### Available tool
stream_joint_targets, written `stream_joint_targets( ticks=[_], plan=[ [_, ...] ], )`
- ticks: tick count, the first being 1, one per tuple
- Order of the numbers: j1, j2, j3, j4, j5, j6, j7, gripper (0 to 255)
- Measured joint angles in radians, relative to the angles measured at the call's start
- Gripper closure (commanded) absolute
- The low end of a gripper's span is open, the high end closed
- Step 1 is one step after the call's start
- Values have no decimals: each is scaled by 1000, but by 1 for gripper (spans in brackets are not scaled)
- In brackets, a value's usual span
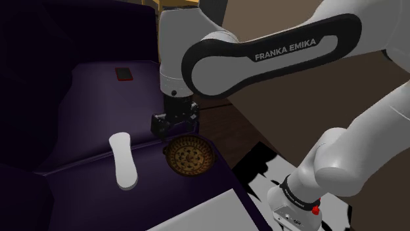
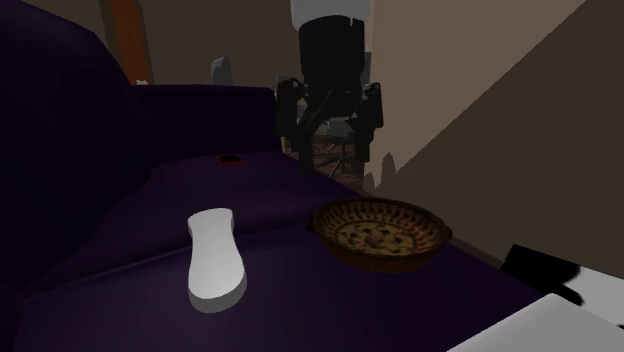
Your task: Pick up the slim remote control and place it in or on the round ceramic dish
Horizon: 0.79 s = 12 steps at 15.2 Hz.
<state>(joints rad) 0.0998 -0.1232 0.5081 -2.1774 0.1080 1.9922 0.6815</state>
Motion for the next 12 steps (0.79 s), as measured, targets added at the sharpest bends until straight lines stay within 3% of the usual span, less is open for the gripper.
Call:
stream_joint_targets(
  ticks=[7, 12],
  plan=[
    [61, 296, 56, 234, -207, 40, 271, 0],
    [159, 521, 27, 462, -356, 8, 421, 0]
  ],
)
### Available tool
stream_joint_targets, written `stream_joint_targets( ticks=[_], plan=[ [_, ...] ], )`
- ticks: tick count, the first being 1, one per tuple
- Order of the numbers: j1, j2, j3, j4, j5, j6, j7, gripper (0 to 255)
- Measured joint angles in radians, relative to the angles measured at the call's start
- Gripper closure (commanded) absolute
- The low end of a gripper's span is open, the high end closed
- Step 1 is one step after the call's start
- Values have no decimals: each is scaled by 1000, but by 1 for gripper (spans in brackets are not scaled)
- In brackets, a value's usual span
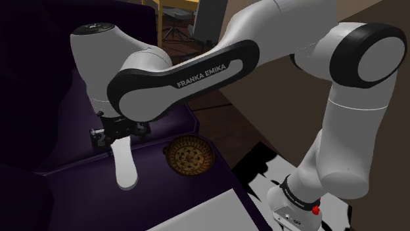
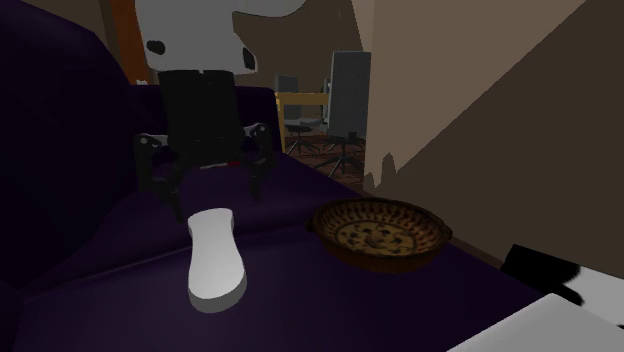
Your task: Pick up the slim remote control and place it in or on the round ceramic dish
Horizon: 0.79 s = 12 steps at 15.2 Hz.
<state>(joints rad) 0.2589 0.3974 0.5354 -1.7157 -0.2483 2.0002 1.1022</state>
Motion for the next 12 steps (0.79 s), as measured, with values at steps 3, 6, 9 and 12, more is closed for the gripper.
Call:
stream_joint_targets(
  ticks=[3, 6, 9, 12],
  plan=[
    [31, 56, -13, 51, -33, -1, 35, 0],
    [37, 76, -20, 38, -47, 30, 46, 0],
    [39, 90, -25, 18, -57, 62, 54, 0],
    [38, 93, -27, 14, -59, 68, 55, 0]
  ],
)
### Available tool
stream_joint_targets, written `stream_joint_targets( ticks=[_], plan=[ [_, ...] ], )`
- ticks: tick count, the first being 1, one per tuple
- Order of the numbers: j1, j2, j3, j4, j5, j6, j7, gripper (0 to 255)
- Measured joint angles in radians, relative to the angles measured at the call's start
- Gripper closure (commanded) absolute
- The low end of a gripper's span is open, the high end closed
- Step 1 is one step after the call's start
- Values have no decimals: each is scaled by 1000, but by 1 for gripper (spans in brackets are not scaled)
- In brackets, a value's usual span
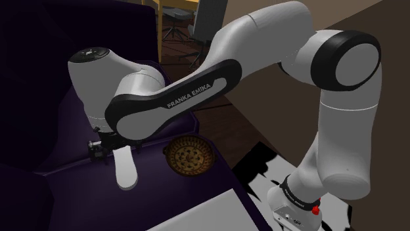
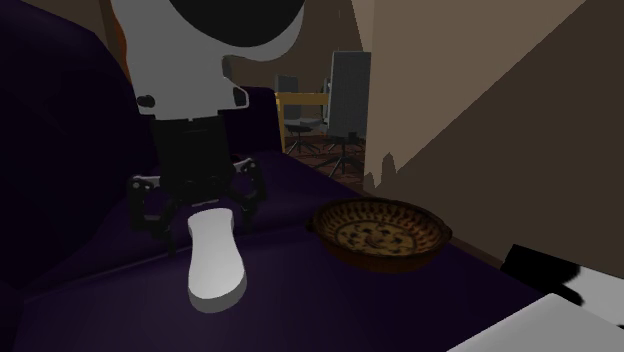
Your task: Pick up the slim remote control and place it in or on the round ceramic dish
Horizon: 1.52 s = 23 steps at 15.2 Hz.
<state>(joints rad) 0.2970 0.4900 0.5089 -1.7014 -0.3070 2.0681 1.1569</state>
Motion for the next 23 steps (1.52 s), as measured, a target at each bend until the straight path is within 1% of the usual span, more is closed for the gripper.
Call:
stream_joint_targets(
  ticks=[3, 4, 14, 23],
  plan=[
    [0, 1, 0, 0, 0, 1, 0, 0],
    [0, 1, 0, 0, 0, 1, 0, 255],
    [0, 1, 0, 0, 0, 1, 0, 255],
    [-8, -45, 15, 43, 29, -81, -20, 255]
  ],
)
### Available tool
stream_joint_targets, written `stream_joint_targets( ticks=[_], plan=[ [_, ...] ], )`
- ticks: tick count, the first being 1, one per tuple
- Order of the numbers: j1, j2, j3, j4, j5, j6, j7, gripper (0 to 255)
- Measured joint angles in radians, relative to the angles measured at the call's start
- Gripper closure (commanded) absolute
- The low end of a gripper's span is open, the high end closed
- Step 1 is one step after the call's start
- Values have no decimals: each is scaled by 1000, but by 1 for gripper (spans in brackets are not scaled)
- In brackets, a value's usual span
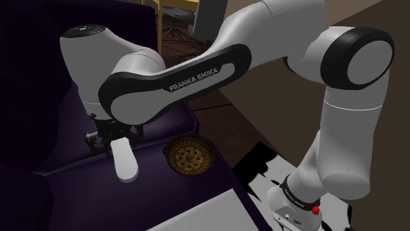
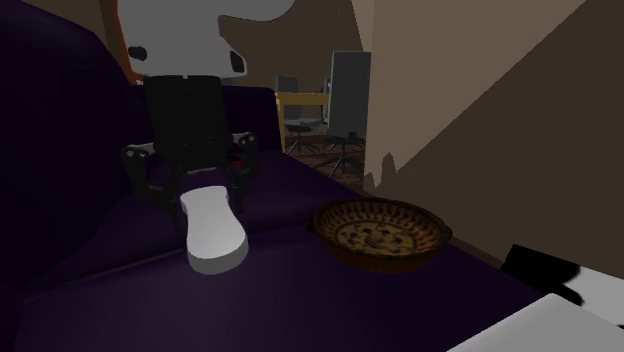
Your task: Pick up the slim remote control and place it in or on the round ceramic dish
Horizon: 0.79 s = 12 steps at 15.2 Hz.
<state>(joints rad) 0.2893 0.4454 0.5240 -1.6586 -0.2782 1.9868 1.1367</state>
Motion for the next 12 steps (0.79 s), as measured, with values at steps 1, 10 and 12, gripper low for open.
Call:
stream_joint_targets(
  ticks=[1, 10, 12],
  plan=[
    [-1, -6, 2, 7, 4, -12, -3, 255],
    [0, -38, 14, 86, 27, -118, -20, 255],
    [-1, -46, 16, 102, 32, -140, -24, 255]
  ],
)
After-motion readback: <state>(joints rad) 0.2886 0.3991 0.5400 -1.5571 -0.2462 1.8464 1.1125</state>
